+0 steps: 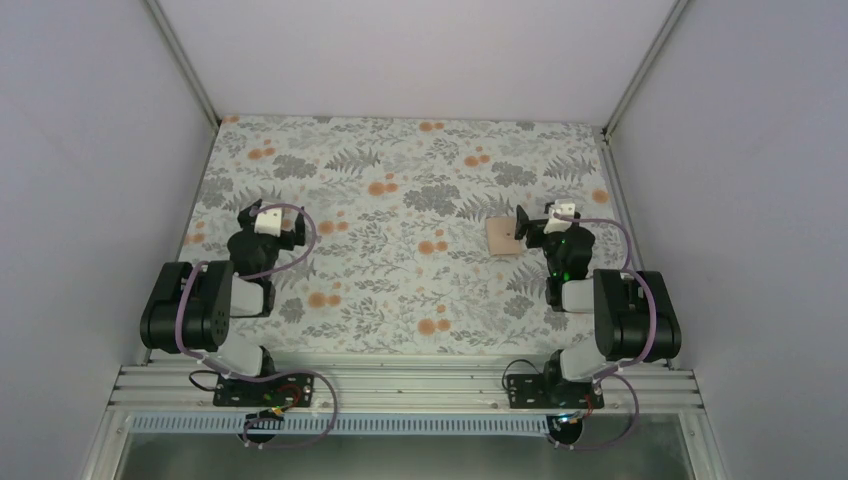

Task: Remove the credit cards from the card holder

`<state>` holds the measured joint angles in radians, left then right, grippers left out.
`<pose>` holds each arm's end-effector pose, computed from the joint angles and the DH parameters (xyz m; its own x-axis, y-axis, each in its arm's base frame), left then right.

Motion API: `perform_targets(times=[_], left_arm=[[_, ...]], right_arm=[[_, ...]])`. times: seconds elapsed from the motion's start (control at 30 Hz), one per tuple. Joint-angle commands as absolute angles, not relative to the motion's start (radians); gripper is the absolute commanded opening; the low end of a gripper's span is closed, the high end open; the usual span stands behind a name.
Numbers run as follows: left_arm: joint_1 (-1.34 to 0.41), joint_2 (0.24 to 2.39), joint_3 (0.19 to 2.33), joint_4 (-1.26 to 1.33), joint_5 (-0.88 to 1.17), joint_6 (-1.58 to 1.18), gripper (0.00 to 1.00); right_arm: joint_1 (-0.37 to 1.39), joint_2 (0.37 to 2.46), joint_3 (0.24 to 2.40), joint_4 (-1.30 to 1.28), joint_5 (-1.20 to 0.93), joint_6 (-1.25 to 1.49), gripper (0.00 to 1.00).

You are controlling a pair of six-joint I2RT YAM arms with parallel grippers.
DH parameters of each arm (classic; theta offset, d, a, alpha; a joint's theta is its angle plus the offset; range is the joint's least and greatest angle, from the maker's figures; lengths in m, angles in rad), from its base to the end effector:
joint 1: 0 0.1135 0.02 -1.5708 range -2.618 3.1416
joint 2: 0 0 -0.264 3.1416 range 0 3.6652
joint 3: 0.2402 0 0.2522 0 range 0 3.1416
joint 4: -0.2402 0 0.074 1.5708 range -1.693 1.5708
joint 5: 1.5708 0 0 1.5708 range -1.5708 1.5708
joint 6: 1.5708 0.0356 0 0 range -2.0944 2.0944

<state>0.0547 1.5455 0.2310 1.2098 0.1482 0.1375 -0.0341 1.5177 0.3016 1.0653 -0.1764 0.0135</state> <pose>0.2420 0.0080 0.1443 -0.0907 0.1308 -0.9873 0.1060 0.9870 0.1210 0.2552 -0.0025 0.1519 -0.1520 0.0185 -0.9882 -0.1378 0.9897 0.0397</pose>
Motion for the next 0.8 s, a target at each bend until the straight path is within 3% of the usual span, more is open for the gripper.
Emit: perform_targets(times=[0.0,0.5,0.77], left_arm=[[0.056,1.551,0.244,1.241,0.152,0.122,1.00],[0.055,1.552,0.243,1.241,0.152,0.123,1.00],[0.057,1.502,0.291,1.142,0.136,0.109,1.00]], right_arm=[[-0.041,1.521,0.324,1.089,-0.175,-0.007,0.99],[-0.044,1.514,0.331,1.071,-0.179,-0.001,0.99],[-0.085,1.255,0.590,0.587,-0.168,0.133,0.99]])
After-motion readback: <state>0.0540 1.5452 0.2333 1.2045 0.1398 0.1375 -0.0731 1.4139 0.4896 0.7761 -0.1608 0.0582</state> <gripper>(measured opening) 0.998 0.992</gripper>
